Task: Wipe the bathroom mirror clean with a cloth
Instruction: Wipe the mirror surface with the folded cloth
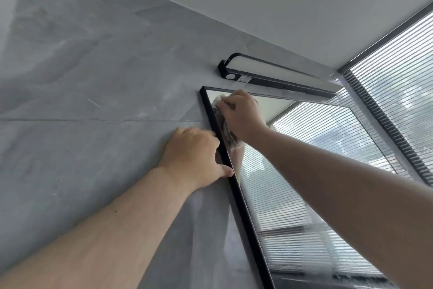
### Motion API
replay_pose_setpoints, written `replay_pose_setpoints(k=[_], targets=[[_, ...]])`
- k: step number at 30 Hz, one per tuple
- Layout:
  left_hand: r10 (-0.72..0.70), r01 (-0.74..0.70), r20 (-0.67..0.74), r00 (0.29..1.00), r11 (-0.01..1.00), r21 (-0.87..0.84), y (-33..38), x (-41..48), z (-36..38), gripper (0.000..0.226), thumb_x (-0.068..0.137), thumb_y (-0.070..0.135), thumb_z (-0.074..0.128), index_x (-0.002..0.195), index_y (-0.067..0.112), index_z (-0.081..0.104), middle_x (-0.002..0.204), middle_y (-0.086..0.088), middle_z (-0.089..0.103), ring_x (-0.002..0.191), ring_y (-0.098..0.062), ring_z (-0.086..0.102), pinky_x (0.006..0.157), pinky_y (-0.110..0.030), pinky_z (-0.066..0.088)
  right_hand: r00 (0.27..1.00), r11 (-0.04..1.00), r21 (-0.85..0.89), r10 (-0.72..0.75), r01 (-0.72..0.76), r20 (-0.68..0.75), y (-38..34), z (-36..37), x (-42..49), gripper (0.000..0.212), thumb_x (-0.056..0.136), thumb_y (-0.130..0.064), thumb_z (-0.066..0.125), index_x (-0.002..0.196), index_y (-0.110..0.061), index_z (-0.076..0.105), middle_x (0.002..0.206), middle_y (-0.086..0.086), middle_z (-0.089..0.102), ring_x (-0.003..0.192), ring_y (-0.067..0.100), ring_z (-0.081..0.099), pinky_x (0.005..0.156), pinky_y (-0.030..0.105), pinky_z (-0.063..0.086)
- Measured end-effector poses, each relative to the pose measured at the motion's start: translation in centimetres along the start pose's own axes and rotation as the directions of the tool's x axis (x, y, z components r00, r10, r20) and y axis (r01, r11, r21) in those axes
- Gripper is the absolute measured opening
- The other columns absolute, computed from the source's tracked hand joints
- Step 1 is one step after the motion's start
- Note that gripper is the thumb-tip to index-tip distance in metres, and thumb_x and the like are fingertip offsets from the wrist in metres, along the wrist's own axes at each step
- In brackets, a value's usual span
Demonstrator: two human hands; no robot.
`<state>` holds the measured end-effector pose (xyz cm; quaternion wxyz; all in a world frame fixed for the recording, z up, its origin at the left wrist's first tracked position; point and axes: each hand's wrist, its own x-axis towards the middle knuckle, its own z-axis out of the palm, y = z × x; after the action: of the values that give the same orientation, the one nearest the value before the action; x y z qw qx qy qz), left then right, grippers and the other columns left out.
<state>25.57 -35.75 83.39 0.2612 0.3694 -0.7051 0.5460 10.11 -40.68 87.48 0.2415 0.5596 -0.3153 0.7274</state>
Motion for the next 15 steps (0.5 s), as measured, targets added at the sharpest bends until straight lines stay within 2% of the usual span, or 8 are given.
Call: replay_pose_setpoints(k=[2,3,5,6,7,9,12,15], targets=[[-0.045,0.045,-0.004,0.999,0.998,0.039,-1.2,1.7,-0.9,0.070,0.068,0.079,0.063,0.110,0.024,0.059,0.117,0.003,0.061,0.113,-0.022,0.053,0.092,-0.034,0.037,1.000,1.000,0.018,0.004,-0.004,0.011,0.3,-0.1,0.6,0.024,0.098,-0.035,0.060,0.108,-0.022,0.077,0.099,-0.008,0.056,0.091,0.011,0.050,0.081,0.026,0.036],[-0.084,0.083,0.005,0.996,0.993,0.080,-1.7,2.7,-1.3,0.088,0.062,0.083,0.063,0.122,0.020,0.054,0.129,-0.001,0.056,0.123,-0.023,0.048,0.099,-0.035,0.036,1.000,0.999,0.031,0.011,-0.012,0.012,0.3,-0.1,0.9,0.023,0.098,-0.034,0.060,0.107,-0.022,0.077,0.099,-0.008,0.056,0.090,0.011,0.051,0.081,0.027,0.038],[-0.145,0.124,0.102,0.984,0.975,0.186,-2.3,4.6,-1.8,0.133,0.049,0.091,0.060,0.149,0.009,0.028,0.158,-0.010,0.028,0.147,-0.025,0.022,0.119,-0.040,0.021,0.999,0.997,0.065,0.034,-0.034,0.002,0.2,0.4,1.5,0.021,0.096,-0.034,0.061,0.103,-0.023,0.078,0.099,-0.009,0.057,0.088,0.012,0.053,0.077,0.026,0.037],[-0.148,0.115,0.146,0.978,0.969,0.217,-2.4,5.3,-1.7,0.145,0.046,0.094,0.058,0.154,0.008,0.015,0.164,-0.011,0.013,0.152,-0.025,0.008,0.122,-0.044,0.011,0.999,0.996,0.077,0.046,-0.044,-0.015,0.1,0.7,1.8,0.020,0.095,-0.035,0.061,0.101,-0.024,0.077,0.100,-0.009,0.059,0.089,0.013,0.055,0.075,0.026,0.037],[-0.137,0.097,0.165,0.977,0.968,0.231,-2.5,5.8,-1.5,0.150,0.043,0.095,0.056,0.156,0.008,0.009,0.165,-0.011,0.006,0.153,-0.024,0.001,0.123,-0.046,0.005,0.998,0.995,0.082,0.054,-0.051,-0.037,0.0,1.0,2.2,0.020,0.094,-0.037,0.061,0.098,-0.024,0.076,0.103,-0.007,0.061,0.089,0.014,0.056,0.074,0.026,0.038],[-0.113,0.079,0.142,0.983,0.972,0.222,-2.7,6.3,-1.0,0.152,0.039,0.098,0.051,0.157,0.011,0.010,0.166,-0.009,0.007,0.153,-0.022,0.002,0.123,-0.045,0.001,0.996,0.995,0.083,0.052,-0.046,-0.074,-0.1,1.7,2.7,0.019,0.093,-0.038,0.061,0.093,-0.024,0.073,0.106,-0.006,0.063,0.090,0.015,0.056,0.072,0.027,0.038],[-0.095,0.073,0.092,0.991,0.972,0.222,-3.2,6.3,-0.3,0.153,0.032,0.099,0.044,0.156,0.013,0.014,0.165,-0.006,0.012,0.153,-0.019,0.007,0.124,-0.043,0.003,0.995,0.998,0.064,0.008,-0.002,-0.097,0.1,2.1,3.1,0.017,0.093,-0.035,0.059,0.083,-0.022,0.065,0.097,-0.006,0.061,0.086,0.016,0.055,0.069,0.028,0.038],[-0.080,0.058,0.087,0.993,0.970,0.235,-3.4,6.5,0.1,0.156,0.028,0.101,0.035,0.157,0.014,0.014,0.166,-0.004,0.011,0.152,-0.018,0.007,0.124,-0.042,0.003,0.995,1.000,0.011,-0.013,0.014,-0.096,1.3,1.6,4.1,0.018,0.091,-0.031,0.060,0.082,-0.017,0.066,0.086,-0.003,0.063,0.080,0.018,0.056,0.065,0.029,0.039]])
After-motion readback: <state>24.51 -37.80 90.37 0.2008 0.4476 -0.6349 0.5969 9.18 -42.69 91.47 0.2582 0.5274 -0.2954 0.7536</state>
